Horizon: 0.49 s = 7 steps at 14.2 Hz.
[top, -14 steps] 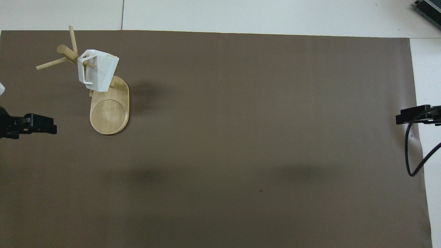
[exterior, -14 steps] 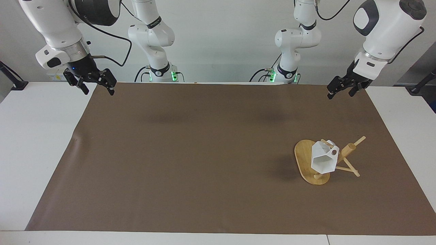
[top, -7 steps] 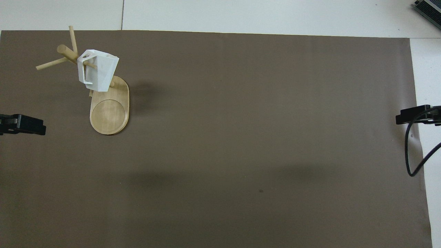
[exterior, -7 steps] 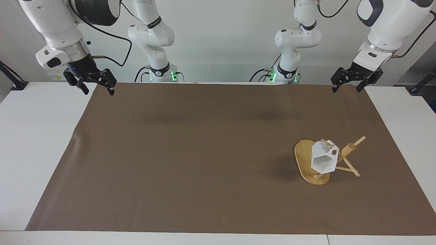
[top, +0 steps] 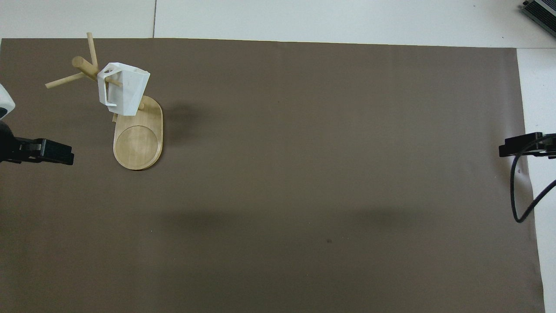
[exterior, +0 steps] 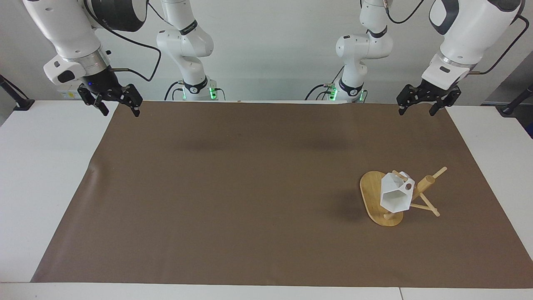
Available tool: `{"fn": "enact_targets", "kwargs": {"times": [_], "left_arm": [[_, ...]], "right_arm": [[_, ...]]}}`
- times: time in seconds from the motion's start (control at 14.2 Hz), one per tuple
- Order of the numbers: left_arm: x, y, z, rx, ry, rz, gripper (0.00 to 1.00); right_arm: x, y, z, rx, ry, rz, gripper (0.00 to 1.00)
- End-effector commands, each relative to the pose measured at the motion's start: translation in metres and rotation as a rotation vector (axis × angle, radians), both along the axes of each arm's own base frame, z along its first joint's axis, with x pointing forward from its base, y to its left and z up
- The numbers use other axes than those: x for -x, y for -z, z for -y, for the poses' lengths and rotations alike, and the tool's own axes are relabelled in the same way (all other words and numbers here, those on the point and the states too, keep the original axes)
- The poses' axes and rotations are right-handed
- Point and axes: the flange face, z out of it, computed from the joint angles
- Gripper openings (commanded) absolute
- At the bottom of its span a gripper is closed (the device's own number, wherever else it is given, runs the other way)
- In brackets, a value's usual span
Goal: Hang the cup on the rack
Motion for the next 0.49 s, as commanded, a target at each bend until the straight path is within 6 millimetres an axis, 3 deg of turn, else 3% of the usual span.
{"fn": "enact_targets", "kwargs": {"times": [0.0,0.42], "left_arm": [[-0.0046,-0.009,0.0015,0.061,-0.035,0.065,1.0],[0.0025,-0.0116,0.0058,0.027,-0.005,0.01,1.0]], "right_arm": [[0.0051,-0.0025,-0.0012,-0.001,0.016,-0.006,1.0],[0.0044,-0.0031,-0.0011,-0.001,0.024,0.0,1.0]]}}
